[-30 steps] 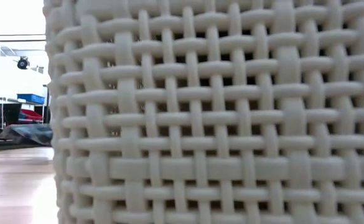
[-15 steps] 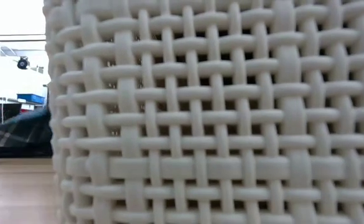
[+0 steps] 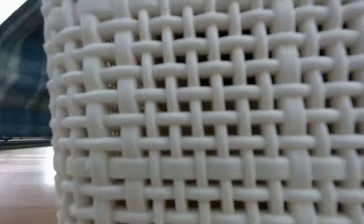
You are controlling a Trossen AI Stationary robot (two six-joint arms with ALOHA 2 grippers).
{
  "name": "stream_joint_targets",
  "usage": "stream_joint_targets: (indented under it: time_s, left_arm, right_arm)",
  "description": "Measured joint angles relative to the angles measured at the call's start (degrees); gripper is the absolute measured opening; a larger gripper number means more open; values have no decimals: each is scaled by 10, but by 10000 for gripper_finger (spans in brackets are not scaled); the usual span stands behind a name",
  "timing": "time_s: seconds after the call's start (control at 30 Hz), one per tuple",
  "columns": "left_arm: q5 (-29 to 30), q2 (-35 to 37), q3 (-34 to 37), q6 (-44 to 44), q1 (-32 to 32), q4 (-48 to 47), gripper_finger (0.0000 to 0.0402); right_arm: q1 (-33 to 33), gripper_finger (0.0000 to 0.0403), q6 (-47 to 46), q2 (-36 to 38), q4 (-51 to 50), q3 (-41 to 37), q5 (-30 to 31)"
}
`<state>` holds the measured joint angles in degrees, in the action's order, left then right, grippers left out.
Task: Sort clothes
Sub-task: Put the blue sleeve shirt into the white bin
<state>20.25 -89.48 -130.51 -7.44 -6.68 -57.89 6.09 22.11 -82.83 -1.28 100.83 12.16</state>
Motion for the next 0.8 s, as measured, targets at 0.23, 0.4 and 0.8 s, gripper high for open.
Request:
stream_joint_targets:
  time_s: [0.23, 0.4, 0.8]
  left_arm:
    - [1, 35, -9, 6, 0, -54, 290]
    - [3, 53, -7, 6, 0, -91, 300]
    - [2, 61, -6, 53, 0, -134, 299]
  right_arm:
    - [65, 10, 8, 2, -75, 131, -7]
    - [118, 10, -18, 5, -85, 202, -111]
    - [238, 9, 3, 9, -207, 279, 15]
